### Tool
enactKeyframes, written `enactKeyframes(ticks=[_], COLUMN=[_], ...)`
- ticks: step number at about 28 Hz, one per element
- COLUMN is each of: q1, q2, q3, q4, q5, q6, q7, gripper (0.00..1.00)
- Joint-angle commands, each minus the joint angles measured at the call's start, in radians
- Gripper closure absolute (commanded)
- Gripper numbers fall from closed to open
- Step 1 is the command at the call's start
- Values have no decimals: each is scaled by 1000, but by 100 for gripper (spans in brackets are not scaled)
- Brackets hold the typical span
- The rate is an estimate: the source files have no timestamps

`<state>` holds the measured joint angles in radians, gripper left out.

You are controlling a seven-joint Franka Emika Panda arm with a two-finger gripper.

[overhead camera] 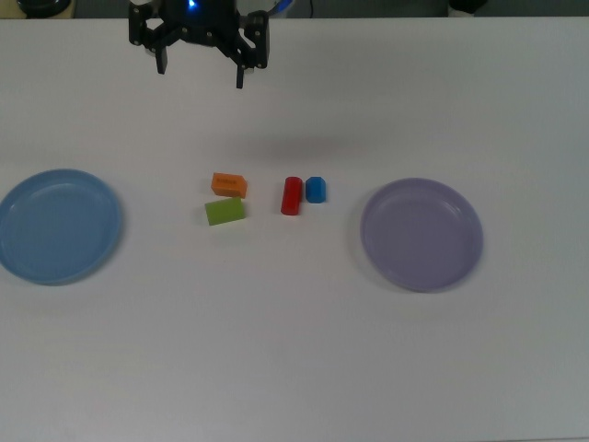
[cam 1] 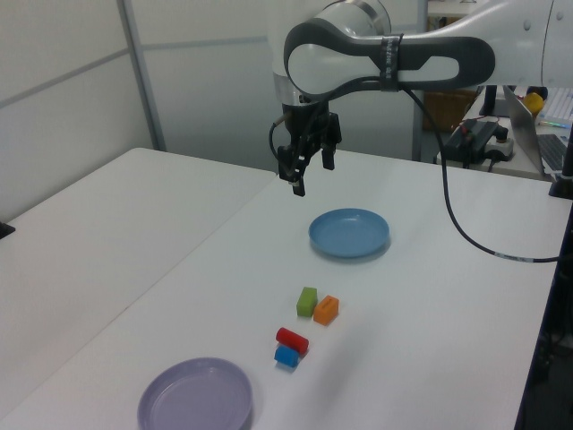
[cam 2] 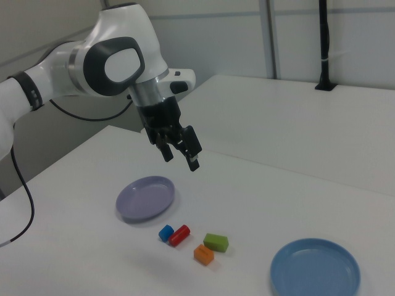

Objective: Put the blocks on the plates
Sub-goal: 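Lower the gripper onto the green block and close on it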

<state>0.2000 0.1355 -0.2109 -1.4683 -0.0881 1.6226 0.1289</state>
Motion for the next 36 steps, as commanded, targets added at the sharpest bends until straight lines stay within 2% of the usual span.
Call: enactKeyframes(ticks=[1,6,10,16,18,27,36], q1=[-1,-4,-11,-10,-11,-11,-16], q2=[-4,16,33,102,119,139,246], q3=[8,5,5,5,5,5,5], q4=[-10,-12,-13,-27,-58,-210,-227], q5=[-3,-2,-2,-21,-21,-19,-19], q6=[3,8,11,45,97,295,342], q7=[-23,-159,-181,-277,-331,-341,-341], gripper=[0,0,0,0,0,0,0])
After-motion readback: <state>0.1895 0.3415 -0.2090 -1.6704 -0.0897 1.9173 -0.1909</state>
